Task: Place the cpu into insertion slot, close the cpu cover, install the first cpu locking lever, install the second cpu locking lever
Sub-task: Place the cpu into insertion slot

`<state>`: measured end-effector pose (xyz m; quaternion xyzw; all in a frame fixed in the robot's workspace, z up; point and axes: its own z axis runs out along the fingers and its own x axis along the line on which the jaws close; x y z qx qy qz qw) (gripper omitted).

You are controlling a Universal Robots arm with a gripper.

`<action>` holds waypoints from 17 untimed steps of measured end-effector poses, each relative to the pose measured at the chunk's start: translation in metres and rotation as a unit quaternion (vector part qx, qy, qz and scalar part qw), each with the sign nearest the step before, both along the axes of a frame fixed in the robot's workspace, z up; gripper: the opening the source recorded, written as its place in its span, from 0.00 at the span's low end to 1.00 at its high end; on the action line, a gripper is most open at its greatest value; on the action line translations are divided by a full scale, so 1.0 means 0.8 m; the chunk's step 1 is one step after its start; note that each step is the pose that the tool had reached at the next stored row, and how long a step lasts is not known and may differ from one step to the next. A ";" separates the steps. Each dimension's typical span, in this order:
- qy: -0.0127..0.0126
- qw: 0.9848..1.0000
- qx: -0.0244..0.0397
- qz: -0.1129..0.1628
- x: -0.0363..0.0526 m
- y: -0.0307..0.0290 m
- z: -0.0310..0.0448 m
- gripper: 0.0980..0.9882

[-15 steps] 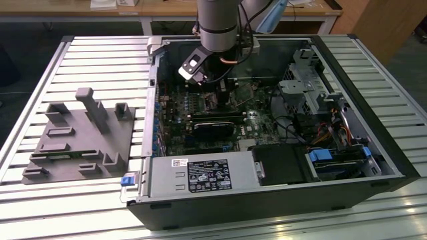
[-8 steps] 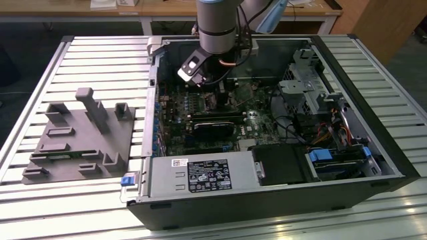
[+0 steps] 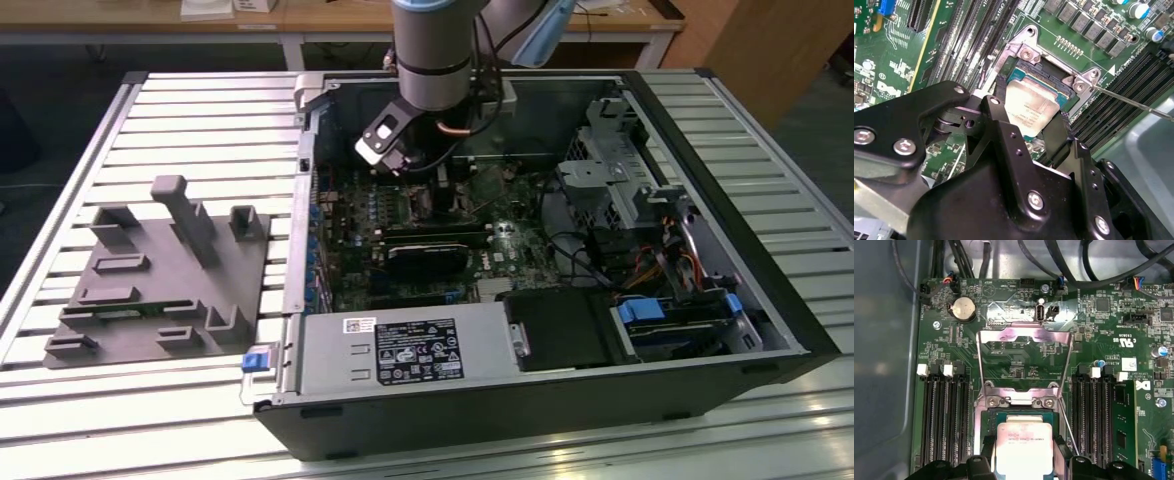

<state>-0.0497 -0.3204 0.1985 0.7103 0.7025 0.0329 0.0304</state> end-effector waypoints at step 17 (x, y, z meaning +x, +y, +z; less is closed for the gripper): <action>0.000 1.000 0.005 0.008 0.000 0.0000 -0.0044 0.50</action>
